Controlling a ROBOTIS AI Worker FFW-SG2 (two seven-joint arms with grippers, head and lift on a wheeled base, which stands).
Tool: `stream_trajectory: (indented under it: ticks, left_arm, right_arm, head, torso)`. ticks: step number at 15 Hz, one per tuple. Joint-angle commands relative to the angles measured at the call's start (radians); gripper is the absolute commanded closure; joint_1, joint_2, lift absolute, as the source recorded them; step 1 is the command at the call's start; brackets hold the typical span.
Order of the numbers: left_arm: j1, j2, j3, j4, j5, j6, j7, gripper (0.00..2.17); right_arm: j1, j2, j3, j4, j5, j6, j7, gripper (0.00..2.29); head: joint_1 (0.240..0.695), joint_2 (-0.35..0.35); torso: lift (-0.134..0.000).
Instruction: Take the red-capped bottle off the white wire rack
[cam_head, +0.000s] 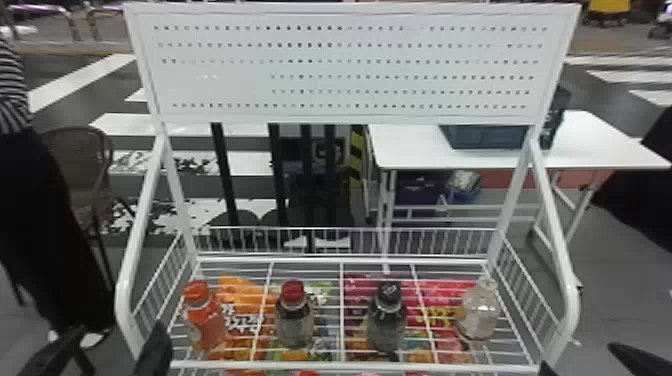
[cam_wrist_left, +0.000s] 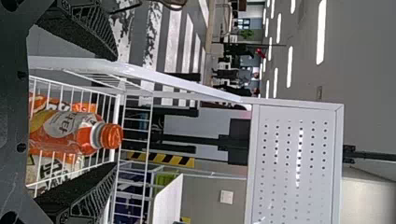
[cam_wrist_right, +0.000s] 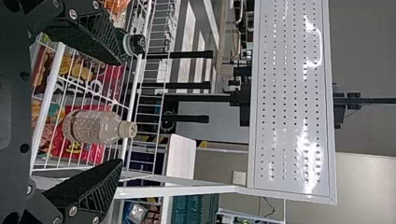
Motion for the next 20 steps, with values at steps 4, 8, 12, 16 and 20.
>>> stream_trajectory:
  ticks: [4, 8, 12, 16, 20]
  left_arm:
    - [0.030, -0.003, 0.002, -0.014, -0.006, -0.021, 0.001, 0.08]
    - [0.038, -0.003, 0.002, -0.007, -0.011, -0.055, 0.001, 0.08]
    - [0.053, -0.003, -0.004, -0.009, -0.011, -0.076, 0.000, 0.08]
    - [0.073, 0.009, -0.126, 0.065, -0.028, -0.217, -0.003, 0.09]
    - [-0.043, 0.029, -0.331, 0.307, -0.140, -0.414, 0.066, 0.09]
  right_arm:
    - [-0.001, 0.001, -0.050, 0.002, -0.065, 0.008, 0.011, 0.15]
    - [0.002, 0.001, -0.064, 0.008, -0.108, -0.010, 0.011, 0.15]
    - [0.005, 0.001, -0.054, 0.016, -0.114, -0.026, 0.011, 0.15]
    - [0.005, 0.001, -0.039, 0.019, -0.115, -0.032, 0.011, 0.15]
    - [-0.004, 0.001, -0.031, 0.043, -0.114, -0.059, 0.011, 0.15]
  head:
    - [0.499, 0.000]
    - [0.499, 0.000]
    - [0.499, 0.000]
    - [0.499, 0.000]
    - [0.499, 0.000]
  torso:
    - [0.000]
    - [0.000]
    - [0.000]
    - [0.000]
    - [0.000]
